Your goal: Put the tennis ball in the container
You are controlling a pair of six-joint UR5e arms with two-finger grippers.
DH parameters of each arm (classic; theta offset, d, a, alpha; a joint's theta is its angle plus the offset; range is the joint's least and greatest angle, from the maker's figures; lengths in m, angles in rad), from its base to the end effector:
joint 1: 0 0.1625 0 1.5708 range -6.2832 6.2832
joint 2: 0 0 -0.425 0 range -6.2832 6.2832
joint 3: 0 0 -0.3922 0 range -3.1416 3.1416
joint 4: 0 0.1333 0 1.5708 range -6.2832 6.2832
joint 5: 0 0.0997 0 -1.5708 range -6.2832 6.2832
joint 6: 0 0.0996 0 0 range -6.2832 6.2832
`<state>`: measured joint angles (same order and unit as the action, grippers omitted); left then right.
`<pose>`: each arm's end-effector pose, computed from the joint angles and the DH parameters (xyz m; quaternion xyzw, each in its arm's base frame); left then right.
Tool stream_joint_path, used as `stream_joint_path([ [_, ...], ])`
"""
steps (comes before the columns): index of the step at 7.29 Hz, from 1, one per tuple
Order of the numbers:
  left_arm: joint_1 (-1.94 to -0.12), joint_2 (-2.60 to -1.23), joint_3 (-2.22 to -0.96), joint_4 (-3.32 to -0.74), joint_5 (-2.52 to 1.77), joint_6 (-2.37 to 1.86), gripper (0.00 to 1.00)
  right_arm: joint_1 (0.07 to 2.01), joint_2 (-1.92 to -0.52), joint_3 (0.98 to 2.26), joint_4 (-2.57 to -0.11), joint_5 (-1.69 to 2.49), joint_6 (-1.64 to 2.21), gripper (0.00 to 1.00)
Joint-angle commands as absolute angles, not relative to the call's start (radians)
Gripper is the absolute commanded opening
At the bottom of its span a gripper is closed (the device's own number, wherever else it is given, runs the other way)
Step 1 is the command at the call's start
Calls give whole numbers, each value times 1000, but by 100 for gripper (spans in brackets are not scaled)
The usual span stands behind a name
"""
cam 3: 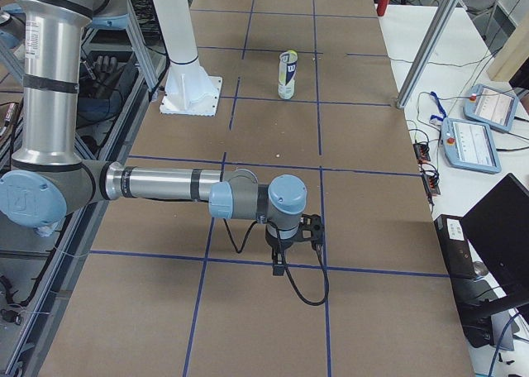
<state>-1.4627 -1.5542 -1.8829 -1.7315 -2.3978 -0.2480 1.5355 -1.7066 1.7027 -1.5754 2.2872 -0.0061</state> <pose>-0.0071 -0.4910 0.4898 0.1345 0.4219 0.0283 0.8962 0.0525 -0.4358 0.6611 -0.0091 -0.3505 -0.0179 0.9364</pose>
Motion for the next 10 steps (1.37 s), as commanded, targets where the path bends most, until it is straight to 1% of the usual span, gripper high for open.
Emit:
stream_joint_path([
  [1,-1280,-1644,-1898,-1782,-2388,-545,100,1536,-1707,1703,-1577,2287,-6,100],
  [3,-1095,-1736,-1905,-1783,-2204,-775,100,1536,-1707,1703,-1577,2287,-6,100],
  [6,-907,-1833,-1895,-1784,-2064,-1010,100,1536,-1707,1703,-1575,2287,-6,100],
  [9,-771,-1855,-1879,-1793,-1947,-1147,100,1536,-1707,1703,-1575,2287,-6,100],
  [10,-738,-1855,-1847,-1839,-1918,-1193,100,1536,-1706,1704,-1575,2287,-6,100],
])
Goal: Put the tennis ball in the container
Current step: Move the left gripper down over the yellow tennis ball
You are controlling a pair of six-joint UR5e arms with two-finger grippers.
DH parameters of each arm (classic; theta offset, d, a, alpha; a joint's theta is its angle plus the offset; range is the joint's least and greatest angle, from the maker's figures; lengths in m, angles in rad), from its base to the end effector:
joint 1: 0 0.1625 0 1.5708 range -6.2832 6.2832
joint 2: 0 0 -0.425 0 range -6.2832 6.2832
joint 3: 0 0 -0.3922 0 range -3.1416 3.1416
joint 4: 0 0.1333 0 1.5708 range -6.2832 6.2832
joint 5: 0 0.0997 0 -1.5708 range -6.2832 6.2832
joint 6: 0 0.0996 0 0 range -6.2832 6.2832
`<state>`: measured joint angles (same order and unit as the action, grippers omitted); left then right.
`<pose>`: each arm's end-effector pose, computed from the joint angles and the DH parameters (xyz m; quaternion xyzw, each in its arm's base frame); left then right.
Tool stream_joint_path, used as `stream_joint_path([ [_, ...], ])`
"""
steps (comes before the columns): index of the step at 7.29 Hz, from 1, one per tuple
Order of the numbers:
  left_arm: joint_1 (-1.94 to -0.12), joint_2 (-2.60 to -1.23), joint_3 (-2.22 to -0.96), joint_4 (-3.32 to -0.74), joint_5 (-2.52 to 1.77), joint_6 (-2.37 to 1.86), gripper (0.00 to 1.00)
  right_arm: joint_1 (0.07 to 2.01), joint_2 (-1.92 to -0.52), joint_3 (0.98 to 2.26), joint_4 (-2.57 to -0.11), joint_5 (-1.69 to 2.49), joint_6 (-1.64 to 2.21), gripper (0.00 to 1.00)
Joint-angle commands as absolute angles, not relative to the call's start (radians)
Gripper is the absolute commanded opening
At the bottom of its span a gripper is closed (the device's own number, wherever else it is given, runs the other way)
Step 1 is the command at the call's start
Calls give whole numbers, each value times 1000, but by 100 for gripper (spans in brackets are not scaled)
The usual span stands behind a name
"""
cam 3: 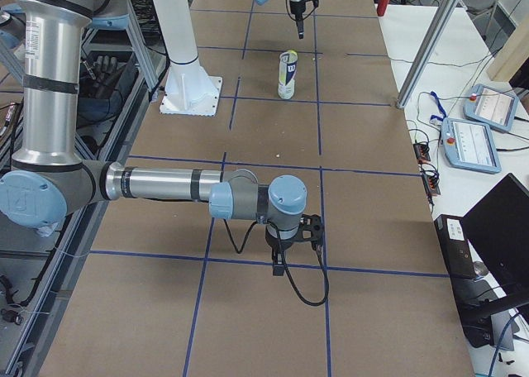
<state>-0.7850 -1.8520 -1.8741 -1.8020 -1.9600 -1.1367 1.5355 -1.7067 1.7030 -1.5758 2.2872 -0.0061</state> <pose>0.3431 -0.4778 0.3449 0.0772 0.4207 -0.0817 0.9002 0.0526 -0.4358 0.6610 -0.0092 -0.3505 -0.0179 0.9364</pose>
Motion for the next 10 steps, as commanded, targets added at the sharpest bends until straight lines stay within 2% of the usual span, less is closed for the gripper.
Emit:
stream_joint_path([
  [1,-704,-1855,-1804,-1897,-1887,-1225,100,1536,-1706,1703,-1575,2287,-6,100],
  [10,-615,-1867,-1724,-1916,-1832,-1270,100,1536,-1707,1703,-1575,2287,-6,100],
])
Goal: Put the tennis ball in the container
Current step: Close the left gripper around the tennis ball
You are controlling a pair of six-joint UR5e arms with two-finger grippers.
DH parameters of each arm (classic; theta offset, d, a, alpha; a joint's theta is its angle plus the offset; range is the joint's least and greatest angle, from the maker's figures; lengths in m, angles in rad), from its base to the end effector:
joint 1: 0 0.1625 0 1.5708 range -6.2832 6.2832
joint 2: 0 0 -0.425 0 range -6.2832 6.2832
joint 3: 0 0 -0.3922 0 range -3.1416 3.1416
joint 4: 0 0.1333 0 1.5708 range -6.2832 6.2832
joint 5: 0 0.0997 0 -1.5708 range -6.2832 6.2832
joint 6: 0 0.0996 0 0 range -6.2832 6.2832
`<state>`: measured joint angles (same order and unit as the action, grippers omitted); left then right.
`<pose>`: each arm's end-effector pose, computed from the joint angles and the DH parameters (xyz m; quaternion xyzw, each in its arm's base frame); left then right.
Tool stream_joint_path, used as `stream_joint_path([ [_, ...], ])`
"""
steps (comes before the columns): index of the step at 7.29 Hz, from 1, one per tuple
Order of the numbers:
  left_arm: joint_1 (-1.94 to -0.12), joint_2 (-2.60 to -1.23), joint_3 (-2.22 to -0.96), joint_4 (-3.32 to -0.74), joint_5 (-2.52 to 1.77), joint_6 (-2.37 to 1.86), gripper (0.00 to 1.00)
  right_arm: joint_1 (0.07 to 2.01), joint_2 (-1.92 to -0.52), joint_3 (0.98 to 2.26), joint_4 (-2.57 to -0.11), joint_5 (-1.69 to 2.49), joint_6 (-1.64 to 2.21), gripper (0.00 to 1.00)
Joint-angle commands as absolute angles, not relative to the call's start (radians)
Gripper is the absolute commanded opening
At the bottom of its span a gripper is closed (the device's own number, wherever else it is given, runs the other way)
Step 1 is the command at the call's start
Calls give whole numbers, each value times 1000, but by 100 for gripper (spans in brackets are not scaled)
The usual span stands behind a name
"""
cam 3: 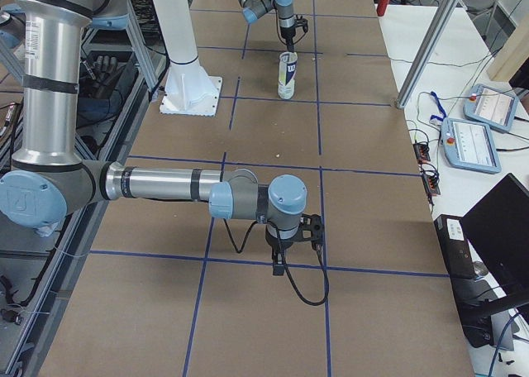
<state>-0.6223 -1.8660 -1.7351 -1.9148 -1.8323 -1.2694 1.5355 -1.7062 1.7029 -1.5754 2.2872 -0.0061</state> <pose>0.4359 -0.4451 0.3902 0.0653 0.4005 -0.0955 0.9089 0.0525 -0.4361 0.6608 -0.0088 -0.3505 -0.0180 0.9364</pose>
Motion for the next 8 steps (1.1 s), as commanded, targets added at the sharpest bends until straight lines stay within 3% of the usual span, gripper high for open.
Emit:
stream_joint_path([
  [1,-609,-1873,-1723,-1914,-1832,-1269,100,1536,-1707,1703,-1575,2287,-6,100],
  [4,-609,-1885,-1709,-1916,-1832,-1270,100,1536,-1707,1703,-1575,2287,-6,100],
  [5,-609,-1885,-1709,-1916,-1832,-1272,84,1536,-1707,1703,-1575,2287,-6,100],
  [6,-609,-1885,-1710,-1914,-1832,-1272,28,1536,-1707,1703,-1575,2287,-6,100],
  [8,-609,-1885,-1720,-1914,-1830,-1269,28,1536,-1707,1703,-1575,2287,-6,100],
])
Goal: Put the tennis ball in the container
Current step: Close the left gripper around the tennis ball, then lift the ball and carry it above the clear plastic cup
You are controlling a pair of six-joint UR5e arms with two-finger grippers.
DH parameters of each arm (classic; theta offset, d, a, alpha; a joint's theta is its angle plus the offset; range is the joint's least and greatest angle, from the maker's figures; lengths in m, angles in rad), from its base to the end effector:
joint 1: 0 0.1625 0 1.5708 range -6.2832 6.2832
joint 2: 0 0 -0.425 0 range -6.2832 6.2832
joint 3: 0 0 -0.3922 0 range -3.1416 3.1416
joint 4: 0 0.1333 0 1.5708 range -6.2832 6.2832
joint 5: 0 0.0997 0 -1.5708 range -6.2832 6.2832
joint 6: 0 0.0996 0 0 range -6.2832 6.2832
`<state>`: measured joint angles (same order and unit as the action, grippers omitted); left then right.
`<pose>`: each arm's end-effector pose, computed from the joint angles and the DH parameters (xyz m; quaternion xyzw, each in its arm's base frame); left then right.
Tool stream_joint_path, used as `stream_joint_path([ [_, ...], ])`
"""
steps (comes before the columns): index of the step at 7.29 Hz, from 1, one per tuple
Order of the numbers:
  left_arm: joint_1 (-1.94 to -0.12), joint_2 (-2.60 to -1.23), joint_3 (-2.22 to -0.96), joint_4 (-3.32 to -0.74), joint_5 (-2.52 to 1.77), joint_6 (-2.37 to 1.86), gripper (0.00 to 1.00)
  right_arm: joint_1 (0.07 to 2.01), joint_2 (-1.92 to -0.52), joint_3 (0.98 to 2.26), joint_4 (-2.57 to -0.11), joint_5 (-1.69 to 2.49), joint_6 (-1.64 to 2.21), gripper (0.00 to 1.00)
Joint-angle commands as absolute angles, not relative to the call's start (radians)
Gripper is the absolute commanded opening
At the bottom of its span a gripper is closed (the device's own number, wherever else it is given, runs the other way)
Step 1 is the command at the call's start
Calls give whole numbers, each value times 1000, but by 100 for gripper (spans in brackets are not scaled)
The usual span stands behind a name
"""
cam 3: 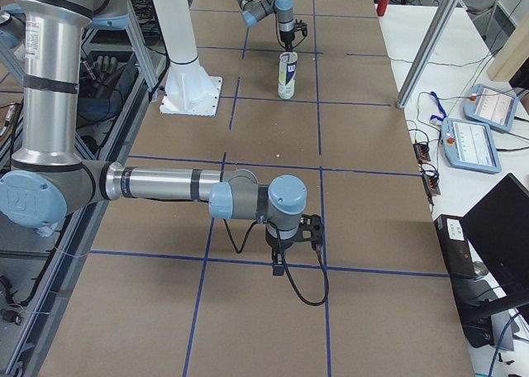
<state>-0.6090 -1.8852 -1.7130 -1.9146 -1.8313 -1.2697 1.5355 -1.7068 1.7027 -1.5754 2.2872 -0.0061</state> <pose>0.4486 -0.4441 0.3892 0.0623 0.3996 -0.0900 0.9101 0.0526 -0.4357 0.6612 -0.0092 -0.3505 -0.0179 0.9364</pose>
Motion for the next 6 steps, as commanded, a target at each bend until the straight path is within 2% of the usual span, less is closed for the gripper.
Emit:
stream_joint_path([
  [1,-614,-1884,-1747,-1905,-1830,-1269,28,1536,-1707,1703,-1575,2287,-6,100],
  [2,-618,-1878,-1799,-1878,-1832,-1267,28,1536,-1706,1703,-1575,2287,-6,100],
  [4,-647,-1885,-1978,-1656,-1833,-1255,32,1536,-1706,1703,-1575,2287,-6,100],
  [6,-737,-1965,-2097,-1466,-1838,-1253,32,1536,-1707,1704,-1575,2287,-6,100],
])
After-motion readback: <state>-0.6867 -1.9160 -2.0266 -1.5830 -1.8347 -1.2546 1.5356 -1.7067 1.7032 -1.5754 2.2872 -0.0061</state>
